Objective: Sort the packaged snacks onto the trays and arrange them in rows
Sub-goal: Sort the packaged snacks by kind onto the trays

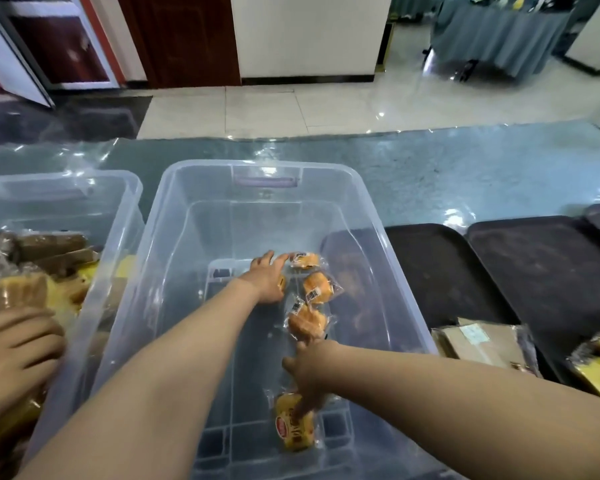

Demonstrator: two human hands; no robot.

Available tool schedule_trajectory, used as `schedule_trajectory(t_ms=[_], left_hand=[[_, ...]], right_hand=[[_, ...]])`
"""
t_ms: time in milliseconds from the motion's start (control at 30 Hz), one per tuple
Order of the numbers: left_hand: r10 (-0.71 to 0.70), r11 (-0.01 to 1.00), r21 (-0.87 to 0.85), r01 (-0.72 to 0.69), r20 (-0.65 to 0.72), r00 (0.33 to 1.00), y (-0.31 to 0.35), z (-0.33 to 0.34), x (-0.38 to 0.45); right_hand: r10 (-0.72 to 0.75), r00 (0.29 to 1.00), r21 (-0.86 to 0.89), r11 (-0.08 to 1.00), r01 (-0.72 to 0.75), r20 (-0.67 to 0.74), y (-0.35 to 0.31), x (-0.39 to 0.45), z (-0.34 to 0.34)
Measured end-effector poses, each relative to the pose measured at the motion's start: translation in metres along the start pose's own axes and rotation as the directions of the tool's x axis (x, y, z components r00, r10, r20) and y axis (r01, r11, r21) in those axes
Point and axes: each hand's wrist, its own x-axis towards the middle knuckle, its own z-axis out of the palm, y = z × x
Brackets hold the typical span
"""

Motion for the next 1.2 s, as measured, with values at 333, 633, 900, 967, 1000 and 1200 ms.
schedule_trajectory(t_ms=[333, 633, 900, 967, 1000, 1200], left_hand=[[0.222, 0.961, 0.177, -0.214, -0.027, 0.975, 0.014, 0.004, 0.02], [0.269, 0.96, 0.134, -0.246, -0.205, 0.941, 0.006, 0.019, 0.018], [0.217, 0.967, 0.188, -0.17, -0.264, 0.94, 0.007, 0.003, -0.004], [0.203, 0.972, 0.173, -0.157, -0.296, 0.933, 0.009, -0.011, -0.012], [0.197, 0.975, 0.161, -0.153, -0.305, 0.932, 0.01, -0.017, -0.018], [0.108, 0.994, 0.033, -0.104, -0.454, 0.884, 0.016, -0.062, -0.063]], right_hand=[[-0.045, 0.996, 0.128, 0.991, 0.034, 0.079, -0.005, 0.001, -0.005], [-0.108, 0.975, -0.108, 0.985, 0.131, 0.195, 0.001, 0.001, -0.026], [-0.106, 0.987, -0.092, 0.989, 0.117, 0.119, 0.015, -0.016, -0.057], [-0.075, 0.996, -0.037, 0.996, 0.077, 0.051, 0.024, -0.032, -0.063], [-0.064, 0.998, -0.017, 0.998, 0.063, -0.003, 0.028, -0.041, -0.065], [-0.067, 0.932, 0.099, 0.989, 0.108, -0.355, 0.042, -0.078, -0.066]])
